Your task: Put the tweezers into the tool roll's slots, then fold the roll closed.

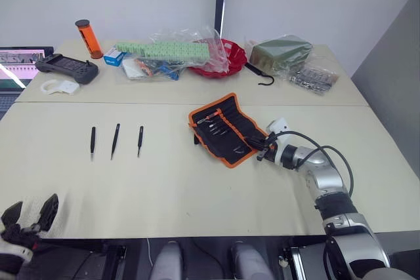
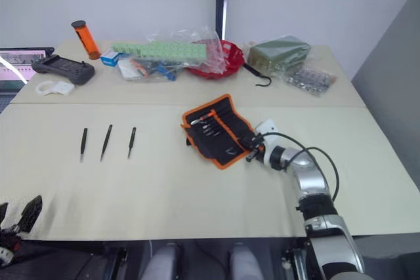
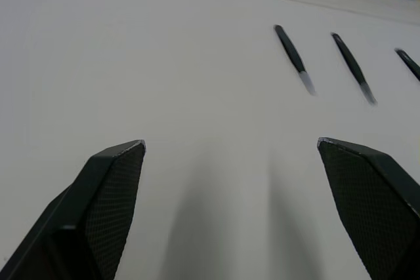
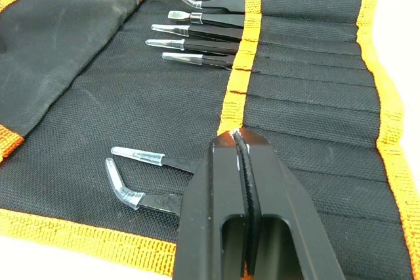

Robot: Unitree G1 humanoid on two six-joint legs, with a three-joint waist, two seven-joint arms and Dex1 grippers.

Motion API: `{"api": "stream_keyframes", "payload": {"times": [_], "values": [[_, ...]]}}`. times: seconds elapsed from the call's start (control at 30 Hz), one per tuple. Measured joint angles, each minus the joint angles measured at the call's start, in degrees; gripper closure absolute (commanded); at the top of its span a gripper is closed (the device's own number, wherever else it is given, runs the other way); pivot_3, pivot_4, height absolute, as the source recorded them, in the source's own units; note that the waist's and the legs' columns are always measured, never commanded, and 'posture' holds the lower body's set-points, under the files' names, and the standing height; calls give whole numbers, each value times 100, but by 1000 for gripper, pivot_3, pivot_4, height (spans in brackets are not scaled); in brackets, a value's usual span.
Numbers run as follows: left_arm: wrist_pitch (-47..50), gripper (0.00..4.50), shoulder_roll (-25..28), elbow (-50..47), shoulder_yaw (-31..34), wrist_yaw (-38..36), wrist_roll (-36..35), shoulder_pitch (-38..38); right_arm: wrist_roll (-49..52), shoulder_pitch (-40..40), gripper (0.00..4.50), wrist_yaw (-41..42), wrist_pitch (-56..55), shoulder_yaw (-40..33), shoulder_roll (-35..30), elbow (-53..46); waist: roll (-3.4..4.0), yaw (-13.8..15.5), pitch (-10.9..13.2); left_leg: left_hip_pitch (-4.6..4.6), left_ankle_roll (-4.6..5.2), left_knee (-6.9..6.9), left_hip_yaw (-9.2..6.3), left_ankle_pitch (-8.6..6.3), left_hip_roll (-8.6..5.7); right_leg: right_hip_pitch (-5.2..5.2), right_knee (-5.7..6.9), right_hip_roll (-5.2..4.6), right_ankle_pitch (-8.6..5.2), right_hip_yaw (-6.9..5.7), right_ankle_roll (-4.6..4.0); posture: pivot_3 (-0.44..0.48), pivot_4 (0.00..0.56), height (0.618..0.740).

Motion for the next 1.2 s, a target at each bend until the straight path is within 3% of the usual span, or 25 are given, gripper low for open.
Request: {"api": "stream_keyframes", "payload": {"times": [0.1, 0.2, 0.37, 0.73, 0.83, 1.2], "values": [[471, 32, 15, -335, -267, 828, -225, -667, -12, 9, 4500, -7, 7, 9, 7, -40, -6, -12, -4, -2, -1, 0, 2, -1, -5, 1, -3, -2, 7, 6, 9, 0, 150, 740], [742, 32, 132, -510, -564, 1115, -280, -936, -14, 52, 4500, -13, 22, 20, 26, -135, -3, -35, -4, 1, -8, -2, 5, -13, -4, 0, -2, -2, 8, 9, 9, 0, 150, 740], [1203, 32, 410, -159, -1392, 1998, 521, -1643, -19, 173, 4500, -68, 112, 4, -40, -339, 3, -12, -3, -1, -2, 0, 1, -17, -7, 1, -4, -1, 8, 6, 9, 0, 150, 740], [1285, 32, 475, 834, -2207, 2493, 1448, -2626, -17, 332, 4500, -106, 389, -4, -86, -720, 4, 3, -3, -4, -2, -3, 0, -17, -9, -2, -5, -2, 8, 4, 10, 0, 150, 740], [1284, 807, 534, 1081, -2402, 2482, 1677, -2882, -17, 412, 4500, -110, 472, -17, -88, -854, 4, 6, -3, -4, -2, -3, 1, -17, -10, -1, -6, -3, 7, 5, 11, 0, 150, 740], [1308, 4493, 385, 1255, -2499, 2588, 1997, -3149, -23, 431, 4500, -148, 601, -3, -88, -984, 6, 10, -2, -4, -2, -3, 1, -17, -11, -1, -6, -6, 7, 5, 12, 0, 150, 740]]}}
